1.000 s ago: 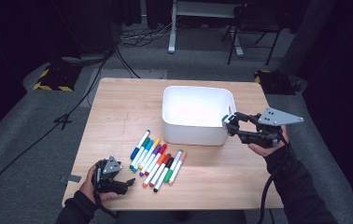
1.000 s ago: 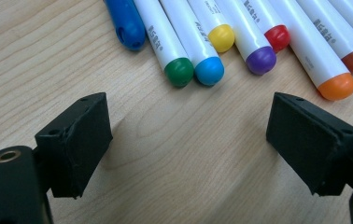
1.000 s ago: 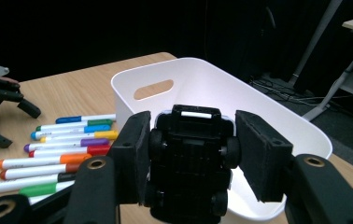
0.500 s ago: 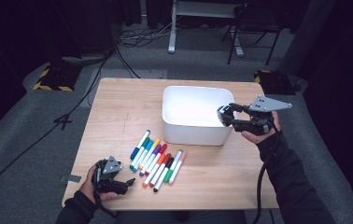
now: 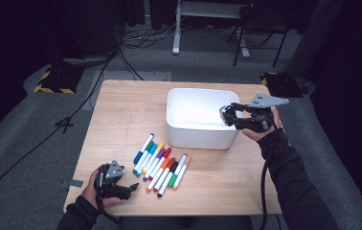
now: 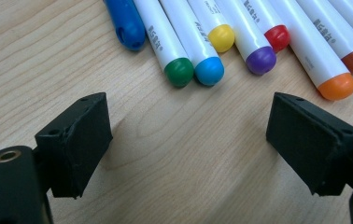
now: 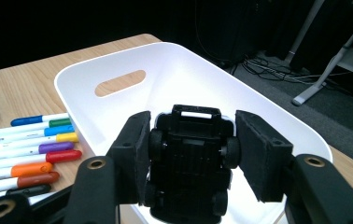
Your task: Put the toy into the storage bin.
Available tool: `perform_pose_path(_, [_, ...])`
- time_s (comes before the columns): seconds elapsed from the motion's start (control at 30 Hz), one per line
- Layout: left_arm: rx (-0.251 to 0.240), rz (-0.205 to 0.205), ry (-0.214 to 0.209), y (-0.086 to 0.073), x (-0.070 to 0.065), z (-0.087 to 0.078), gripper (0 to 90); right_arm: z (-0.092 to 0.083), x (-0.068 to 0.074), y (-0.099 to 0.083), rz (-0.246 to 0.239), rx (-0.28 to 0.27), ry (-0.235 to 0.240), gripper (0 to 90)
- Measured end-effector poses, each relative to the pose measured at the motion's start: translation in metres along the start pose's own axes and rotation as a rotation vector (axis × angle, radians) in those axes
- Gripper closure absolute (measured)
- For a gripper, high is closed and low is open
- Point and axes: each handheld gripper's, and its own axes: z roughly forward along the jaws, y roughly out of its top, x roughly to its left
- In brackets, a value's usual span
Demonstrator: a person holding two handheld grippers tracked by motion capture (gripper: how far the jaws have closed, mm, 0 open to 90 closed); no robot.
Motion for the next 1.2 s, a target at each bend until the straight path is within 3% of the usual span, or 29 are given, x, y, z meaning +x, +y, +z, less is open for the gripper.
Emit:
perform_pose_path(0.37, [0.000,0.000,0.000,0.000,0.000,0.000,14.3,0.015,-0.009,0.006,0.001,0.033,-0.006,47.7])
perform_pose_path(0.77, [0.000,0.000,0.000,0.000,0.000,0.000,14.3,0.041,-0.008,0.021,-0.005,0.078,-0.005,47.6])
perform_pose_path(1.03, [0.000,0.000,0.000,0.000,0.000,0.000,14.3,0.064,-0.005,0.024,-0.036,0.170,-0.007,47.6])
perform_pose_path(1.2, [0.000,0.000,0.000,0.000,0.000,0.000,14.3,0.072,-0.009,0.021,-0.047,0.259,-0.004,47.6])
